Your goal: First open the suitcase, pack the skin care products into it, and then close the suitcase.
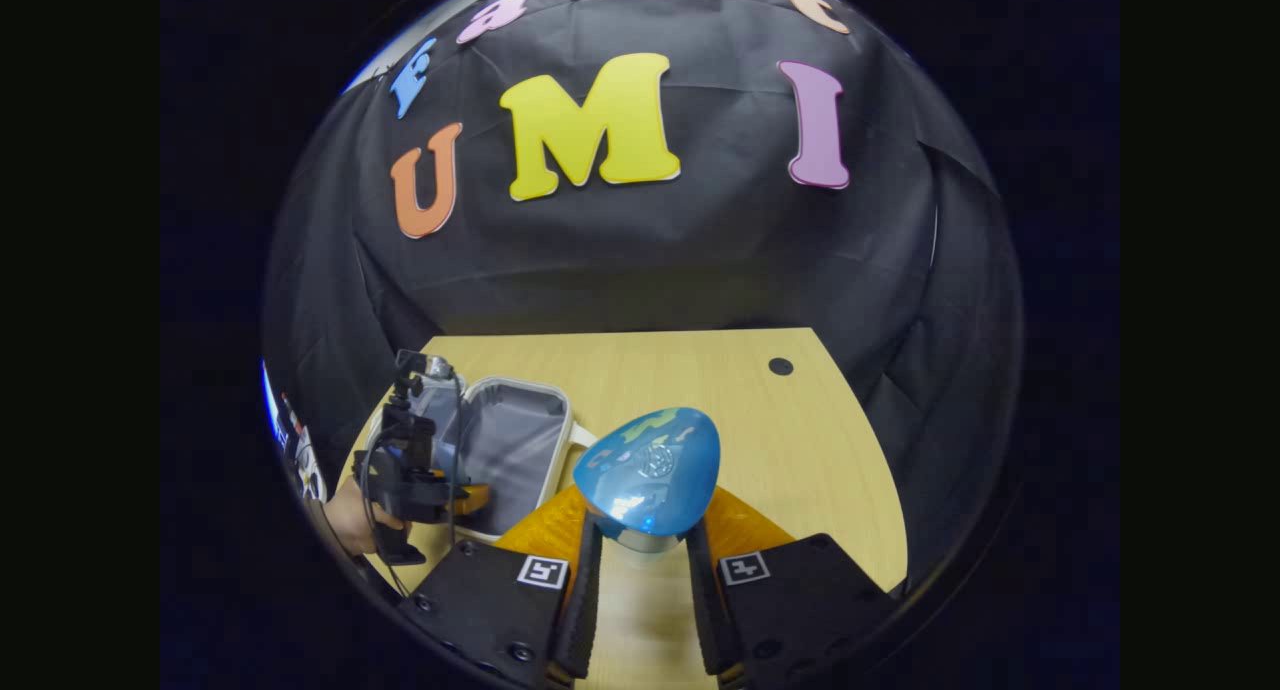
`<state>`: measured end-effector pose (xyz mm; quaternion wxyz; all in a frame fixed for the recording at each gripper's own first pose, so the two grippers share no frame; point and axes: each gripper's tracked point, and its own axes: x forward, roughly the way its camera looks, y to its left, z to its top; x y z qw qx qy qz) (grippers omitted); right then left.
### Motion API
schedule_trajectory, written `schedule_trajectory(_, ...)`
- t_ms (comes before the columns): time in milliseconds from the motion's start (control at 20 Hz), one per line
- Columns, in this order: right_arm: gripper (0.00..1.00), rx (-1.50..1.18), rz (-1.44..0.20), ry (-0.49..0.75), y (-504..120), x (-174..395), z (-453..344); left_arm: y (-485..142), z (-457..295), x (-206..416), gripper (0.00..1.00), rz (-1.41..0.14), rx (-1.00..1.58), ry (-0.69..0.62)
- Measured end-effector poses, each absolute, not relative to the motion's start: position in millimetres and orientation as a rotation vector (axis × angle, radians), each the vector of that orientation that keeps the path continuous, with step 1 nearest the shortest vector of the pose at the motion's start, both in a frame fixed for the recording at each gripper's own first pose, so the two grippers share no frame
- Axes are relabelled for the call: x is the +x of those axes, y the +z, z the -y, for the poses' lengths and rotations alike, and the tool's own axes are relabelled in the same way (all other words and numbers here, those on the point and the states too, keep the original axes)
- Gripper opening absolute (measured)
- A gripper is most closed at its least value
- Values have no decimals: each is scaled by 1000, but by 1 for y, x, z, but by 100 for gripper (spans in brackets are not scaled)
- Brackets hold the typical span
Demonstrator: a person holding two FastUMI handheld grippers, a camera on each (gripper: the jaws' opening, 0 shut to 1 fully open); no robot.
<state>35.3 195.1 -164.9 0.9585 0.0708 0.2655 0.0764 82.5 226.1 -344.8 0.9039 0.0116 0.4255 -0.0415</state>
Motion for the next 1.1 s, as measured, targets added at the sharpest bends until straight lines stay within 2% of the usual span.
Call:
schedule_trajectory(200, 38, 183, -546, 178, -156, 32, -214, -346, -228, 92, 47, -899, 25, -83)
schedule_trajectory(650, 38, 182, -553, 147, -163, 32, -217, -352, -230, 100, 48, -973, 86, -45)
schedule_trajectory(700, 38, 182, -554, 149, -164, 31, -218, -352, -229, 100, 55, -980, 82, -41)
schedule_trajectory(750, 38, 175, -555, 151, -165, 31, -219, -352, -229, 100, 49, -988, 76, -38)
schedule_trajectory(1100, 38, 153, -567, 149, -171, 27, -221, -354, -232, 101, 52, -1000, 65, -20)
